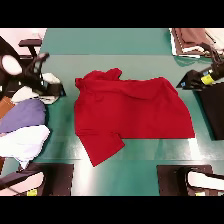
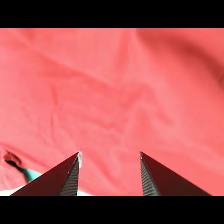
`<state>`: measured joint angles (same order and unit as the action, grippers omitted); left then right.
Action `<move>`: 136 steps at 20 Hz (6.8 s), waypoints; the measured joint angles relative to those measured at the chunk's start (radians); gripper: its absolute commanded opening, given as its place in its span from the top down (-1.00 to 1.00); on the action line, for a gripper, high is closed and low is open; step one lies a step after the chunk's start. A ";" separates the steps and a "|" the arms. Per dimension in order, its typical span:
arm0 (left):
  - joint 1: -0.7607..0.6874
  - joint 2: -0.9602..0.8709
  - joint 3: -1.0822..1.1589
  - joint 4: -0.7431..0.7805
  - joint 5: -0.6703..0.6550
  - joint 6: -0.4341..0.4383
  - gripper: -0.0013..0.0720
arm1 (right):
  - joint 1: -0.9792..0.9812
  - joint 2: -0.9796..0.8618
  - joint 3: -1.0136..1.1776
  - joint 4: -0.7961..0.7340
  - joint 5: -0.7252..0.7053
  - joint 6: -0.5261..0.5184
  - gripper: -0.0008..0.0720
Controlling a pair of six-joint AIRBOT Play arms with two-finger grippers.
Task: Fold the shirts.
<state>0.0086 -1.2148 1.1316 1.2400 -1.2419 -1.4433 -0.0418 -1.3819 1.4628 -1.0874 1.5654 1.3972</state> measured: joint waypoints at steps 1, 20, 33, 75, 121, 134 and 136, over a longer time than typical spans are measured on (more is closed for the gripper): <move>0.004 0.040 -0.084 -0.025 0.008 0.000 -0.53 | -0.011 0.043 -0.054 0.007 -0.014 -0.005 -0.20; -0.167 0.182 -0.546 -0.293 0.290 -0.034 0.91 | -0.161 0.262 -0.323 -0.047 -0.043 -0.020 -0.22; -0.171 0.211 -0.412 -0.306 0.255 0.008 0.91 | -0.662 0.290 -0.842 -0.135 -0.196 -0.001 -0.40; -0.168 0.121 0.471 0.224 0.016 -0.202 0.91 | -0.080 0.157 0.311 -0.270 0.077 0.112 0.94; -0.055 0.249 -0.600 -0.149 0.171 -0.063 -0.47 | -0.114 0.274 -0.397 -0.114 -0.168 0.021 -0.10; -0.132 0.260 -0.546 -0.221 0.187 -0.060 0.91 | -0.454 0.320 -0.637 -0.142 -0.087 -0.015 -0.45; -0.134 0.260 -0.537 -0.222 0.180 -0.053 0.91 | -0.512 0.304 -0.729 -0.139 -0.099 -0.017 -0.34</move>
<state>-0.1249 -0.9550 0.5945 1.0183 -1.0622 -1.4960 -0.5537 -1.0779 0.7338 -1.2266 1.4662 1.3804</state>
